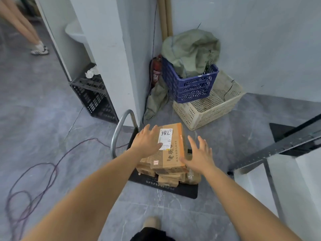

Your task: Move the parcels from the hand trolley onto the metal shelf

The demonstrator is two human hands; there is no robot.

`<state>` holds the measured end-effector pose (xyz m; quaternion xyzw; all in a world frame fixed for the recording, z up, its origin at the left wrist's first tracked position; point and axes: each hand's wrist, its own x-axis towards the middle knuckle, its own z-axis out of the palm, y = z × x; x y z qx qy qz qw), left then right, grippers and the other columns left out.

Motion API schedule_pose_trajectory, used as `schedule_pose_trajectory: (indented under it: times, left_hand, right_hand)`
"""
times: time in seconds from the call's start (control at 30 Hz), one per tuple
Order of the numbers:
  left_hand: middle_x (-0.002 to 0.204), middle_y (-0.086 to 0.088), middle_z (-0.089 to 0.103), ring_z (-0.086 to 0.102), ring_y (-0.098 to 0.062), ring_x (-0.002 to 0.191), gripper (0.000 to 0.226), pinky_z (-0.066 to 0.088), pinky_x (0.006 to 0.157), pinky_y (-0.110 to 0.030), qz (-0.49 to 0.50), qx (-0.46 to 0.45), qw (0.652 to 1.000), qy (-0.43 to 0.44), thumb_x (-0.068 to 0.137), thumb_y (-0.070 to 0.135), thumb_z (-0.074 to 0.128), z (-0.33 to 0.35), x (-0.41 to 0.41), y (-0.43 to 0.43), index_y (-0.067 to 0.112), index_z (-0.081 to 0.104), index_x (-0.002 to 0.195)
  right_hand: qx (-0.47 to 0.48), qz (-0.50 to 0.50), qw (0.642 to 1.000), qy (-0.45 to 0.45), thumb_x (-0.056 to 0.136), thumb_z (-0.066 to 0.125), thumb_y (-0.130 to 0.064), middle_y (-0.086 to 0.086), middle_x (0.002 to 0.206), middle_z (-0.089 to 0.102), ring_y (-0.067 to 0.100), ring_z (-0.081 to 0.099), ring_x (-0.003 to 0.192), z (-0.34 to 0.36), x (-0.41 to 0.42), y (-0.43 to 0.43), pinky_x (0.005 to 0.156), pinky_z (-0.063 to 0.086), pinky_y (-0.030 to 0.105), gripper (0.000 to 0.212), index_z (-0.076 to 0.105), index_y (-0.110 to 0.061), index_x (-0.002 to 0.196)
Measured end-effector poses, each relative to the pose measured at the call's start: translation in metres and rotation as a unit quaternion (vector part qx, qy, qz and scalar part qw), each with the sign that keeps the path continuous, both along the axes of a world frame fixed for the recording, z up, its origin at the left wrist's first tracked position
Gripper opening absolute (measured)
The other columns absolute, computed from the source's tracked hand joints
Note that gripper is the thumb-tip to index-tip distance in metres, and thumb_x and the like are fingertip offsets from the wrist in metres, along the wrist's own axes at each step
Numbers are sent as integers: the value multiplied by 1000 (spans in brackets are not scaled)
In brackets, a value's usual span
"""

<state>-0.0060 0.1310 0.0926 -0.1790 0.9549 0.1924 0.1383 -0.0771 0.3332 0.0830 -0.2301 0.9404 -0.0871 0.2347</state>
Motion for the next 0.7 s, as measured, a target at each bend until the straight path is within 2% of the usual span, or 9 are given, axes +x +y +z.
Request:
schedule_pose_trajectory:
  times: [0.17, 0.43, 0.57, 0.7]
  left_hand:
    - [155, -14, 12, 25, -33, 140, 71, 28, 112, -47, -3, 11, 1000, -4, 92, 45, 48, -54, -15, -20, 28, 11, 149]
    - [159, -10, 4, 24, -35, 141, 76, 34, 109, -50, 27, 47, 998, -31, 89, 47, 50, -161, -46, -23, 35, 4, 149]
    - [159, -9, -10, 7, -33, 146, 81, 27, 111, -52, 35, 64, 994, -80, 89, 59, 42, -214, -55, -19, 40, -11, 147]
    - [158, -6, -16, 14, -31, 145, 86, 38, 107, -43, 68, 111, 987, -96, 86, 67, 38, -249, -53, -12, 41, -22, 143]
  right_hand:
    - [11, 13, 1000, -16, 81, 56, -59, 12, 157, -6, 34, -5, 145, -48, -32, -20, 117, 7, 53, 93, -2, -32, 148]
    - [20, 51, 997, -52, 83, 54, -57, 10, 157, -11, 32, -4, 145, -129, -82, -47, 116, 12, 47, 90, -4, -33, 148]
    - [14, 52, 996, -71, 83, 54, -58, 7, 156, -15, 31, -3, 145, -168, -99, -53, 115, 16, 48, 92, -8, -36, 147]
    - [-5, 61, 994, -89, 84, 52, -56, 6, 156, -14, 29, 6, 145, -192, -103, -50, 112, 25, 44, 91, -13, -38, 145]
